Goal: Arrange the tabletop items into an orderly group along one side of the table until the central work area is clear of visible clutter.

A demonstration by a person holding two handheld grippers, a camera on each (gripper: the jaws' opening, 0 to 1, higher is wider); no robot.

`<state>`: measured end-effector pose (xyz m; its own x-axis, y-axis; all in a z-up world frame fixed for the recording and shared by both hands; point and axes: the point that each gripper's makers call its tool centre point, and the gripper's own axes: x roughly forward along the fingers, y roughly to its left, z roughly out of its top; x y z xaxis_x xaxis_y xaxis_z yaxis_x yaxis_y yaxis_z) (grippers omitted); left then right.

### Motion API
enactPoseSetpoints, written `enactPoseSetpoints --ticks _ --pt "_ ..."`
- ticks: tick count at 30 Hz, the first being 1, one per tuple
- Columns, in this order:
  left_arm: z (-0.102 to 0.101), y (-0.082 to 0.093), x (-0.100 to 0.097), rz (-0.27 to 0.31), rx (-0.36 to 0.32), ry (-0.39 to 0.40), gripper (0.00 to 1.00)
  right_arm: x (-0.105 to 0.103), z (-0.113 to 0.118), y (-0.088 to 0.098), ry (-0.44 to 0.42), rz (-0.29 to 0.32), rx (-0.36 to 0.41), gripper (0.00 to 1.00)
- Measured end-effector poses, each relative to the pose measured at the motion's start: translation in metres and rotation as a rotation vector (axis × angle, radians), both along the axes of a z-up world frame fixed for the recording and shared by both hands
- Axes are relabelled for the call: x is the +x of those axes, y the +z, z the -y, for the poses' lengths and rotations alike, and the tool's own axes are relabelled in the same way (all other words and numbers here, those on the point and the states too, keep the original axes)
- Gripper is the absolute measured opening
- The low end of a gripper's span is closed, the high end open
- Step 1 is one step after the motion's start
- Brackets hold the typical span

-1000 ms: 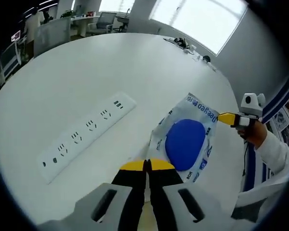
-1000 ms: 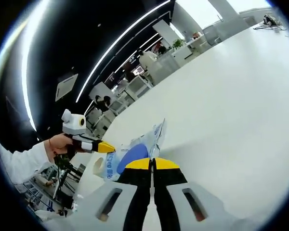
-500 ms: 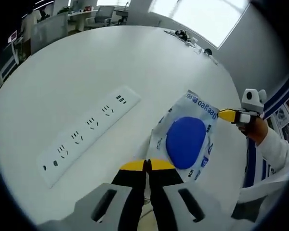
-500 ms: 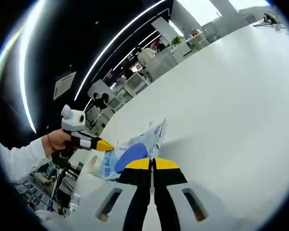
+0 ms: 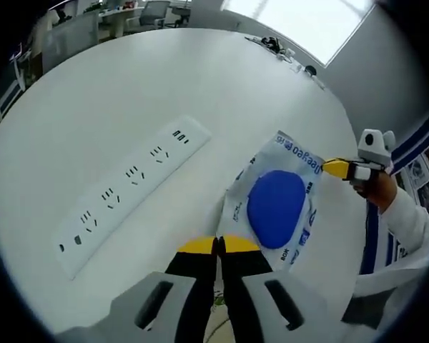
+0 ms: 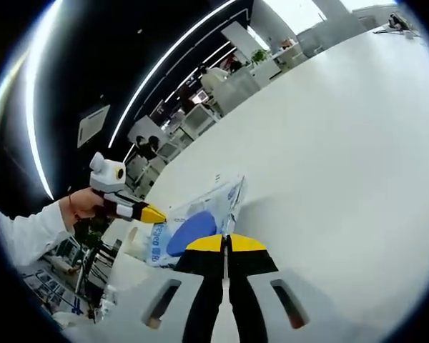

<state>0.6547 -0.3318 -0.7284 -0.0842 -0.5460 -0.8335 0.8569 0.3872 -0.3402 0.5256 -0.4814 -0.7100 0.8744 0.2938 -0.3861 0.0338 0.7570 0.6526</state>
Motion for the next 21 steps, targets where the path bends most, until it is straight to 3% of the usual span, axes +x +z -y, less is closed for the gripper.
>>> enactPoseSetpoints --ticks 21 --pt "0.000 -0.017 -0.007 -0.013 0.052 -0.051 0.00 -0.004 0.002 -0.020 0.013 -0.041 0.008 0.00"
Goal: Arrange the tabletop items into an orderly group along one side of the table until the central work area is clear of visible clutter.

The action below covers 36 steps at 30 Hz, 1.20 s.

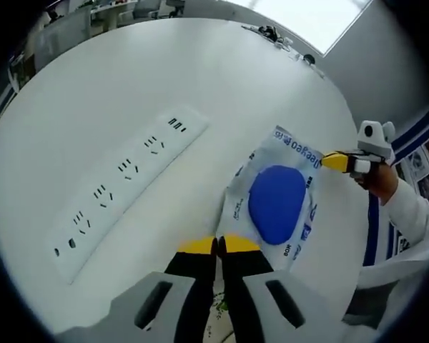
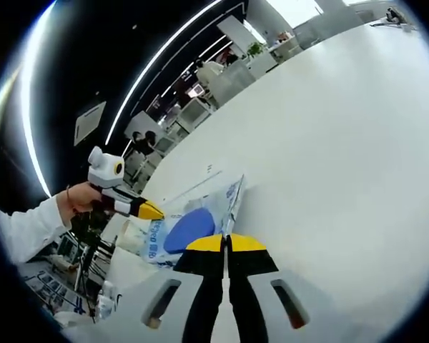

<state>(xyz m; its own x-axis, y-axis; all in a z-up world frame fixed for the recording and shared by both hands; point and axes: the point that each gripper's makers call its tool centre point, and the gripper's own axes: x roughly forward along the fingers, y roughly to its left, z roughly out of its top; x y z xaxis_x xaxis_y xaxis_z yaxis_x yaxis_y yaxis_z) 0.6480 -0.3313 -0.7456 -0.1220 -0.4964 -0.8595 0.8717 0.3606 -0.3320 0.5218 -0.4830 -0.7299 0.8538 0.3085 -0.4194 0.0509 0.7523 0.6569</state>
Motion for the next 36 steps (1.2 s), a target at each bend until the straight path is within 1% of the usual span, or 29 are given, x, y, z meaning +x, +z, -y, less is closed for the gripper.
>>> enactPoseSetpoints --ticks 14,21,27,29,31,33,36 --pt "-0.0032 -0.0050 -0.0064 -0.002 0.019 -0.017 0.00 -0.0019 -0.0025 -0.0046 0.000 -0.011 0.002 0.00" --pt "-0.0037 -0.0035 -0.0033 0.012 0.011 -0.022 0.00 -0.0016 -0.0018 -0.0058 -0.003 -0.011 0.017 0.00" --pt "-0.0051 -0.0029 -0.0039 0.012 0.008 -0.020 0.00 -0.0030 -0.0033 -0.0070 -0.004 -0.013 0.024 0.00" --pt "-0.0056 -0.0022 -0.0041 0.019 0.007 -0.028 0.00 -0.0043 -0.0039 -0.0081 0.001 -0.017 0.019 0.02" --pt "-0.0060 -0.0021 -0.0035 0.023 0.008 -0.028 0.00 -0.0045 -0.0030 -0.0078 -0.002 -0.011 0.014 0.06" --pt "-0.0065 -0.0022 -0.0020 0.030 0.009 -0.024 0.03 -0.0061 -0.0020 -0.0099 0.002 -0.021 0.005 0.05" --pt "-0.0073 -0.0038 0.0017 0.038 0.013 -0.030 0.05 -0.0066 -0.0031 -0.0094 0.003 -0.020 0.009 0.07"
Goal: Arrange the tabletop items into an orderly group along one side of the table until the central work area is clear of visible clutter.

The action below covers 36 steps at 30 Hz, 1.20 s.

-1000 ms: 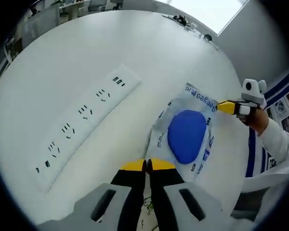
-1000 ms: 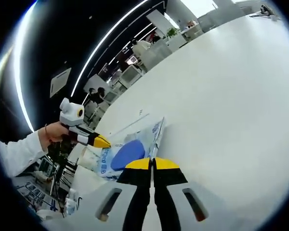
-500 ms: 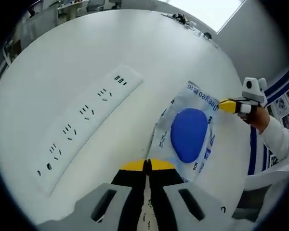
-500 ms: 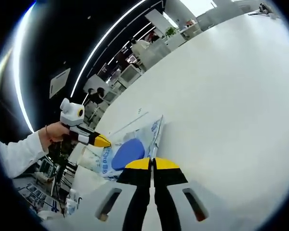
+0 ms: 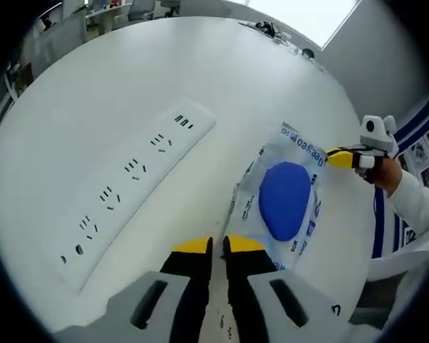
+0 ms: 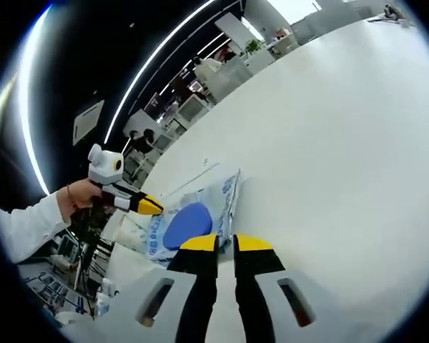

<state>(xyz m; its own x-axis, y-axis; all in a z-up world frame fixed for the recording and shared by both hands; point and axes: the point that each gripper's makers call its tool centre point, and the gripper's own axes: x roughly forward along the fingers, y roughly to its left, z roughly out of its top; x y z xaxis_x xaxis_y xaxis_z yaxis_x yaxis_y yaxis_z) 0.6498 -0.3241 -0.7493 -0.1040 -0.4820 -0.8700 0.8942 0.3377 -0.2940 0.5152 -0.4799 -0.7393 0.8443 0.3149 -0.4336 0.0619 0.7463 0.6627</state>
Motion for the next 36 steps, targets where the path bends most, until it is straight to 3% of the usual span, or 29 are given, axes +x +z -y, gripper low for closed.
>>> enactPoseSetpoints --ticks 11,17,29,36 --pt "0.003 0.006 0.004 0.012 -0.019 0.012 0.08 0.000 0.002 0.003 0.001 0.011 -0.007 0.14" --pt "0.005 0.014 0.009 0.028 -0.041 0.026 0.16 0.001 0.005 0.004 -0.003 0.017 -0.018 0.20" --pt "-0.001 0.041 0.023 0.071 -0.092 0.079 0.26 -0.003 0.005 0.012 -0.013 0.024 -0.045 0.26" --pt "-0.007 0.062 0.028 0.106 -0.121 0.107 0.32 -0.007 0.013 0.023 -0.047 0.038 -0.069 0.34"
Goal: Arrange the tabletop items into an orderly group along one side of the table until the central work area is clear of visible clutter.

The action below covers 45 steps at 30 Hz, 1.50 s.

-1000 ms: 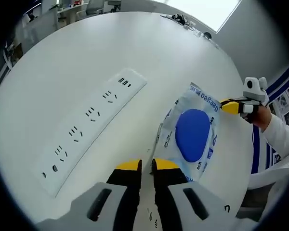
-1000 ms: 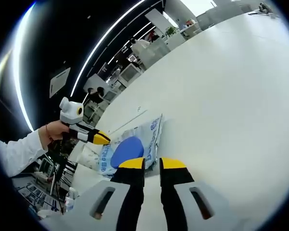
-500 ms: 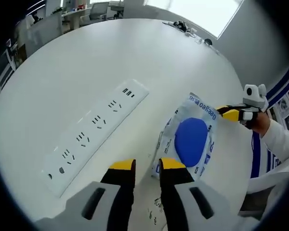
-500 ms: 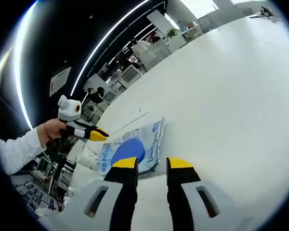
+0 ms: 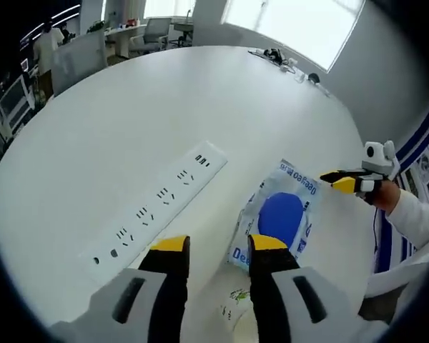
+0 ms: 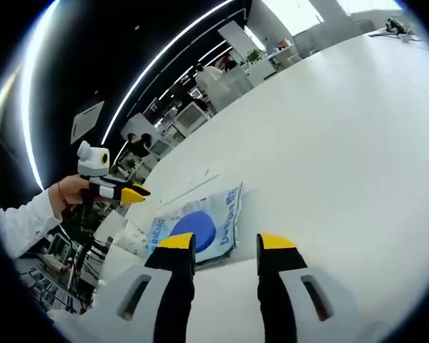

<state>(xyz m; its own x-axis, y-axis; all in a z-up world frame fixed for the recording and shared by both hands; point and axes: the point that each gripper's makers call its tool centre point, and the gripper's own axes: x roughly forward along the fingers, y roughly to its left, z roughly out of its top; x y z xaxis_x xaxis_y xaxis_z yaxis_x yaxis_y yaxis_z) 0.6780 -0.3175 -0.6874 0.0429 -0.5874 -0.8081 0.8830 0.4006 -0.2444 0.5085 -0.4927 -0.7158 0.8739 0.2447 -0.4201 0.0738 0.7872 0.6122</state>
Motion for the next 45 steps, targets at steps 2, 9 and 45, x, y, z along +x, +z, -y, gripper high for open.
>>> enactPoseSetpoints --ticks 2,9,45 --pt "-0.002 0.007 0.001 0.007 -0.009 0.009 0.34 -0.002 0.002 0.005 -0.010 0.009 -0.009 0.36" --pt "-0.012 0.027 0.002 0.042 -0.022 0.035 0.42 -0.007 0.007 0.021 -0.025 0.035 -0.014 0.38" --pt "-0.103 0.173 -0.066 0.218 -0.212 0.188 0.51 -0.039 -0.054 0.105 0.093 0.166 0.001 0.37"
